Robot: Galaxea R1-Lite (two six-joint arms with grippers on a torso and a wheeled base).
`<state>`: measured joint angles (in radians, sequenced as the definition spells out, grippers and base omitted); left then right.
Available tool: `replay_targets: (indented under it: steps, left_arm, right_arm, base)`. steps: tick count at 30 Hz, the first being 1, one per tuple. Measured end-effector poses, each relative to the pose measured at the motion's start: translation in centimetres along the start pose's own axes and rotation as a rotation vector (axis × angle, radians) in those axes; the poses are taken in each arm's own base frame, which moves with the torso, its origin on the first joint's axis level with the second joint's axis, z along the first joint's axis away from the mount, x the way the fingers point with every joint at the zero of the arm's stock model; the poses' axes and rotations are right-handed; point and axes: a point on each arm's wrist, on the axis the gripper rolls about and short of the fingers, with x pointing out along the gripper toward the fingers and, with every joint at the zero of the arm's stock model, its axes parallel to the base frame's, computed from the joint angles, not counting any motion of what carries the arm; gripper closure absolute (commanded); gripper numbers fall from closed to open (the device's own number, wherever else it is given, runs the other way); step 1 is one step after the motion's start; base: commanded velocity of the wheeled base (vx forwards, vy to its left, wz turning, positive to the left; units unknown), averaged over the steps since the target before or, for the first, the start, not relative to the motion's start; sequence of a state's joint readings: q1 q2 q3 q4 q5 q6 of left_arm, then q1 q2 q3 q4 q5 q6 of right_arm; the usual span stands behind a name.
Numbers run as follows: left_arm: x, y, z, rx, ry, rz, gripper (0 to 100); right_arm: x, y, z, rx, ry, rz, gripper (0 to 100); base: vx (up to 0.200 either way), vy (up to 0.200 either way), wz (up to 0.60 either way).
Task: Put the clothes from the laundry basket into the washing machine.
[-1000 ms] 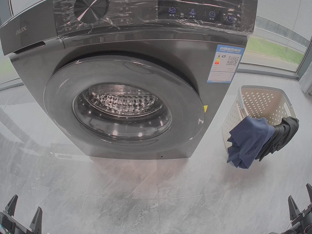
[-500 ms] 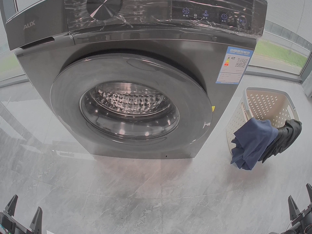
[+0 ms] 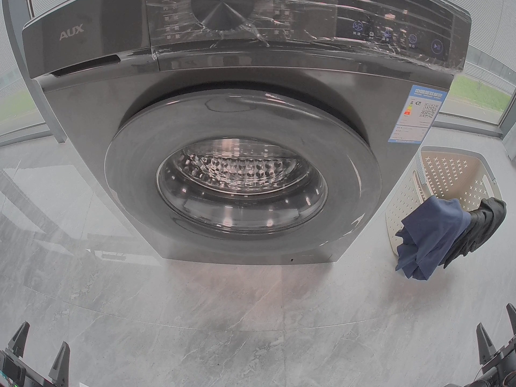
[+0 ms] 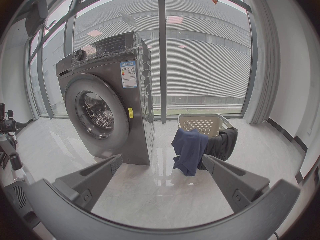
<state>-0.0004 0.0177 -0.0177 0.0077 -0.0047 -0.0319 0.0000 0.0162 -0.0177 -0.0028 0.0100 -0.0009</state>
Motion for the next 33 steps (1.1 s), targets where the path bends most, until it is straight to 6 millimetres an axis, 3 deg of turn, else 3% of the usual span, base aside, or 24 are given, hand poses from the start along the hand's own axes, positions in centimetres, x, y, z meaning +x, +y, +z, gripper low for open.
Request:
replay_targets:
  steps: [7, 16, 33]
  left_arm:
    - [0.0, 0.0, 0.0, 0.0, 0.0, 0.0, 0]
    - [0.0, 0.0, 0.0, 0.0, 0.0, 0.0, 0]
    - [0.0, 0.0, 0.0, 0.003, 0.0, 0.0, 0]
  right_arm:
    - [0.0, 0.0, 0.0, 0.0, 0.0, 0.0, 0]
    - [0.0, 0.0, 0.0, 0.0, 0.0, 0.0, 0]
    - [0.0, -0.01, 0.0, -0.001, 0.0, 0.005, 0]
  base:
    - [0.0, 0.0, 0.0]
    - [0.0, 0.2, 0.0]
    - [0.0, 0.0, 0.0]
